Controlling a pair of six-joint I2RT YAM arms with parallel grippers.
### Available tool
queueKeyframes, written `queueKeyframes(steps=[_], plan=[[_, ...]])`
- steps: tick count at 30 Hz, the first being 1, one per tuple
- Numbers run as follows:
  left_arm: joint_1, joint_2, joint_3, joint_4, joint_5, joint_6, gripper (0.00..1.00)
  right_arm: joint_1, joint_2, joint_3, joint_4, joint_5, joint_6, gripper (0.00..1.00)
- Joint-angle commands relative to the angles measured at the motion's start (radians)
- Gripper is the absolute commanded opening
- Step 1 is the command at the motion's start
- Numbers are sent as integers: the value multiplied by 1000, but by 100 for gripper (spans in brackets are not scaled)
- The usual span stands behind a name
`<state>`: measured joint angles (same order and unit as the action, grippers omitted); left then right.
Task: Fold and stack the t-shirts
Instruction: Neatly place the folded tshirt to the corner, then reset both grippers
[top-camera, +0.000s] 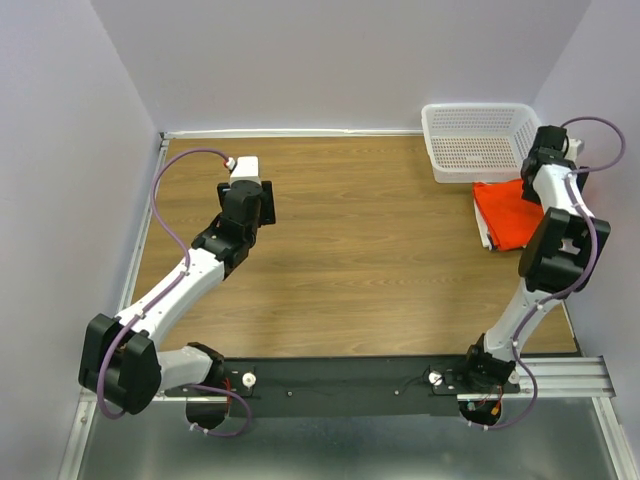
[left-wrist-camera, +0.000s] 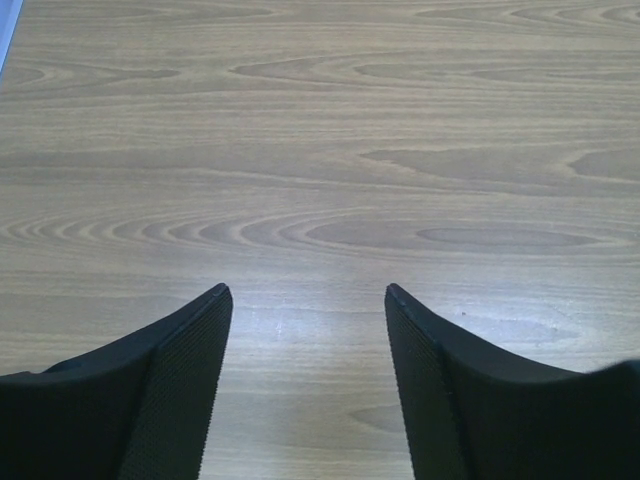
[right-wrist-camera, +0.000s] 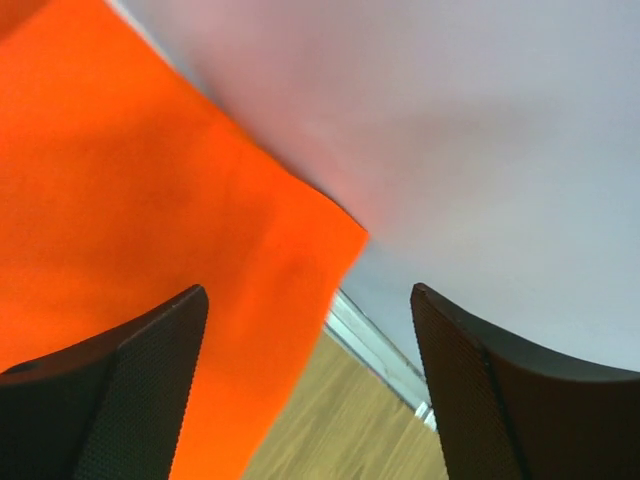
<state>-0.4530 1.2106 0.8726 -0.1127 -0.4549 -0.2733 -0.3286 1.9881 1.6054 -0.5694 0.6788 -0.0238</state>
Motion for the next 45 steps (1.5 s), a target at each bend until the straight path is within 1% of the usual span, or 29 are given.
queueKeyframes(steps=[1, 2, 3, 4, 5, 6, 8, 10, 11, 12, 14, 15, 16, 17, 18, 19, 20, 21, 22, 25, 28, 29, 32, 35, 39, 41, 45], plan=[[-4, 4, -11, 22, 13, -10, 74, -4, -184, -42, 16, 71, 117, 90], [-3, 0, -11, 19, 13, -13, 78, -4, -259, -54, 10, 32, 166, 93], [-3, -2, -11, 21, 15, -18, 79, -4, -299, -67, 6, 1, 185, 95], [-3, -5, -11, 19, 15, -27, 81, -4, -339, -84, 0, -30, 203, 95], [-4, -12, -4, 10, 13, -35, 82, -4, -436, -120, -1, -92, 250, 96], [-3, -17, 2, -1, 12, -43, 84, -4, -481, -145, 0, -123, 265, 100], [-3, -42, 34, -53, 7, -67, 86, -3, -617, -201, 0, -186, 330, 100], [-3, -71, 51, -94, -4, -90, 86, 19, -704, -234, 2, -234, 373, 100], [-3, -107, 61, -105, -10, -98, 86, 42, -738, -248, 0, -242, 368, 100], [-4, -129, 66, -114, -24, -102, 87, 96, -808, -263, 0, -248, 349, 100], [-4, -196, 77, -134, -36, -110, 91, 147, -891, -289, -3, -207, 318, 100], [-3, -219, 78, -136, -57, -115, 91, 163, -937, -338, -1, -197, 317, 100], [-3, -244, 78, -140, -68, -118, 92, 190, -1044, -364, -3, -183, 317, 100], [-3, -290, 69, -140, -82, -125, 93, 198, -1096, -393, -3, -171, 327, 100], [-4, -316, 57, -134, -112, -135, 93, 207, -1145, -459, -3, -182, 325, 100], [-3, -341, 42, -125, -126, -142, 93, 212, -1249, -485, 0, -221, 311, 100], [-3, -391, 5, -101, -149, -141, 96, 212, -1293, -514, 0, -234, 309, 100], [-4, -416, -12, -90, -162, -139, 96, 212, -1340, -538, -1, -245, 309, 100], [-4, -439, -27, -84, -172, -135, 96, 212, -1421, -589, -1, -254, 306, 100], [-4, -552, -116, -36, -228, -100, 96, 212, -1561, -675, -1, -266, 260, 100], [-3, -615, -174, 11, -240, -69, 96, 212, -1629, -720, -3, -269, 254, 100], [-4, -655, -217, 49, -246, -47, 96, 212, -1656, -745, -3, -274, 262, 100], [-3, -703, -289, 97, -261, -59, 96, 212, -1686, -775, -4, -285, 269, 100], [-4, -727, -336, 104, -283, -92, 96, 218, -1712, -815, -3, -283, 291, 100], [-4, -750, -360, 108, -295, -89, 97, 241, -1721, -823, -3, -308, 292, 100], [-4, -753, -388, 163, -291, -55, 97, 272, -1726, -820, -3, -320, 294, 100], [-4, -737, -417, 203, -300, -64, 97, 318, -1718, -825, 0, -317, 311, 100]])
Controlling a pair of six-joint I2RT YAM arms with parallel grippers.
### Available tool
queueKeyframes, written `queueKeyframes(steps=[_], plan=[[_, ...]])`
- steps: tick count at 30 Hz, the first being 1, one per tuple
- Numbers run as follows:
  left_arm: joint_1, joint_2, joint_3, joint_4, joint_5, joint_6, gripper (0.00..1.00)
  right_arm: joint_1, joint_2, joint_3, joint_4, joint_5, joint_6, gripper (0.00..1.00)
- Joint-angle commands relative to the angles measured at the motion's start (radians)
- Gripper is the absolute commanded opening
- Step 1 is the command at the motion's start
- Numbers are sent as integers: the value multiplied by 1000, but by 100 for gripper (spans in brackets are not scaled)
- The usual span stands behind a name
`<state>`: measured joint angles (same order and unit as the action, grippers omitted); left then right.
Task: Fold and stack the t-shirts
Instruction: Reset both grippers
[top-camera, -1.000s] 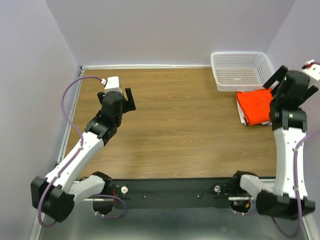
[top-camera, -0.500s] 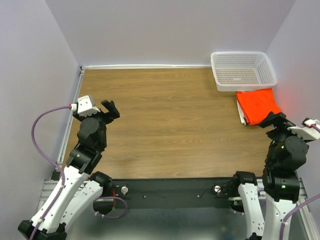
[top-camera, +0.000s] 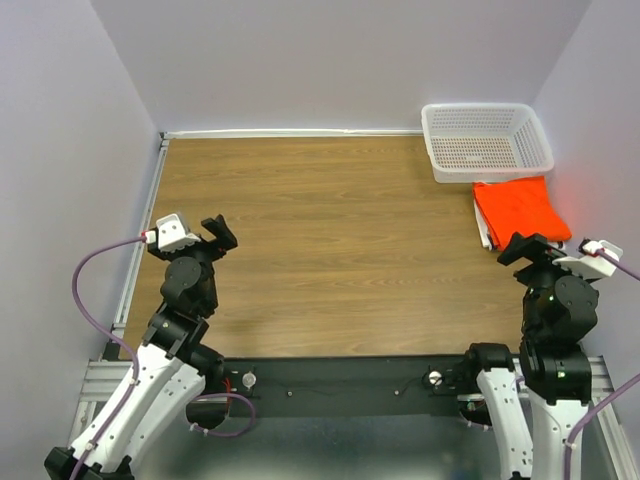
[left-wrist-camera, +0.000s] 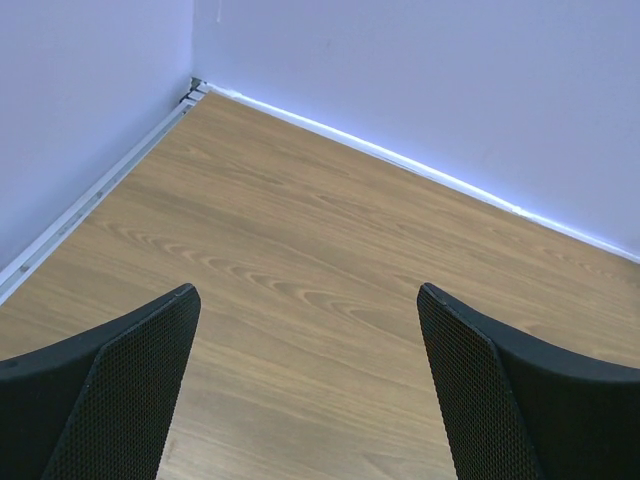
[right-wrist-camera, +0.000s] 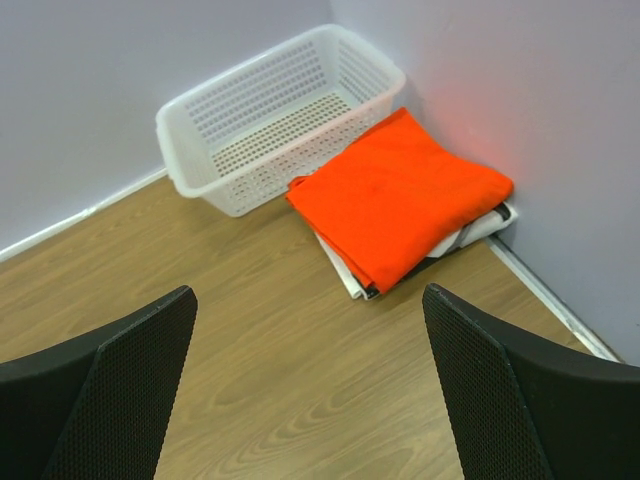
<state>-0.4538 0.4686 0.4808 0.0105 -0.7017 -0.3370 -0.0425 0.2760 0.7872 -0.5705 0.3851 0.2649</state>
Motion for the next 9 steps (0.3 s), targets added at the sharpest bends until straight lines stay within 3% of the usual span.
queueKeyframes(steps=[1, 9], plan=[[-3, 11, -27, 82, -55, -10, 97, 39, -6, -5, 0, -28, 20, 100], [-2, 70, 13, 115, -22, 10, 97, 95, -21, 6, 0, -38, 20, 100]])
